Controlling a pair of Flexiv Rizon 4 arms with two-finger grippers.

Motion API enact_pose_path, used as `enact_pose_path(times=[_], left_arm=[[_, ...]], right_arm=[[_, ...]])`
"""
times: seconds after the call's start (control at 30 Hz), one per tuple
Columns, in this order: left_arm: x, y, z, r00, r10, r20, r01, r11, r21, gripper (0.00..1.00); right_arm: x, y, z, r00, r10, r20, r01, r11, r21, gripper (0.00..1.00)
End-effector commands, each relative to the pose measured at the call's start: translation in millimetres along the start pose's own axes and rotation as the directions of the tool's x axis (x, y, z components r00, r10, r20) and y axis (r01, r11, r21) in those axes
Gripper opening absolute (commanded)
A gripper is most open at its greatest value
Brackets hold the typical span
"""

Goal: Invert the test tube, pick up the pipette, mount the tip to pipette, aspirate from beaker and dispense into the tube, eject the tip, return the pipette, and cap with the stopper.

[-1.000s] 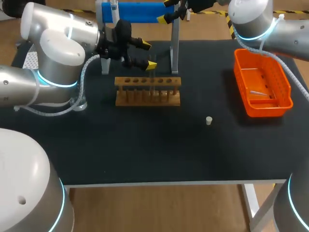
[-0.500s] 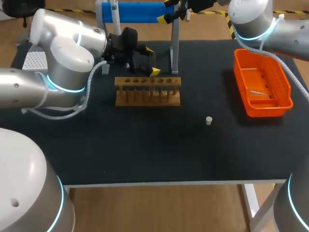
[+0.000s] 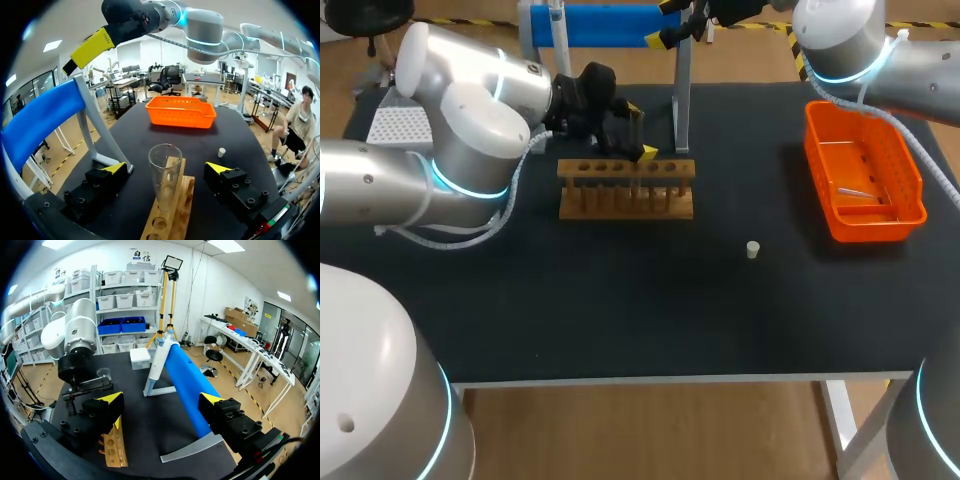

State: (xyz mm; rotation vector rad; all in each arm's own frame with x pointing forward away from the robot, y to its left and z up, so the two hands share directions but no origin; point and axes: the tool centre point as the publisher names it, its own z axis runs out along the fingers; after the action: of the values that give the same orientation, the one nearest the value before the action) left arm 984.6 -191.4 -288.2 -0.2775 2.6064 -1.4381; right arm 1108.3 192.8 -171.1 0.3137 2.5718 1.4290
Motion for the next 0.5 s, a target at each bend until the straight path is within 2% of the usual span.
enact_pose_path(times=[0.03,0.5], left_arm=[[0.0,1.0,2.8,1.000,0.000,0.001,0.000,1.000,-0.009,1.00],[0.5,7.8,9.8,1.000,0.015,-0.028,-0.017,0.999,-0.048,1.00]], right_arm=[[-1.0,1.0,-0.9,1.000,0.001,-0.003,-0.001,1.000,0.006,1.00],[-1.0,1.0,-0.9,1.000,0.001,-0.003,-0.001,1.000,0.006,1.00]])
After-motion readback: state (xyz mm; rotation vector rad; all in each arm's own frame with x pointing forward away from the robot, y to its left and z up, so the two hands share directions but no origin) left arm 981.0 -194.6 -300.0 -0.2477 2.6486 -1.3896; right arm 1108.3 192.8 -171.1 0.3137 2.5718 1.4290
